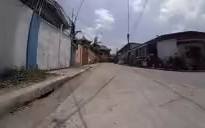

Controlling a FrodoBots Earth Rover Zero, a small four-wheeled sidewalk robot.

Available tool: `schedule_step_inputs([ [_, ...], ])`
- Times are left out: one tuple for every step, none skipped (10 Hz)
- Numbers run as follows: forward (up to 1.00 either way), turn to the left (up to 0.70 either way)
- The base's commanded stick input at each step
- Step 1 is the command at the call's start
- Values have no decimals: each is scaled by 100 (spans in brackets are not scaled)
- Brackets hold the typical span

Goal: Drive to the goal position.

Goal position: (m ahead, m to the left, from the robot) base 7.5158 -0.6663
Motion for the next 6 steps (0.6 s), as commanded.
schedule_step_inputs([
  [90,-7],
  [90,0],
  [90,0],
  [90,0],
  [90,0],
  [90,0],
])
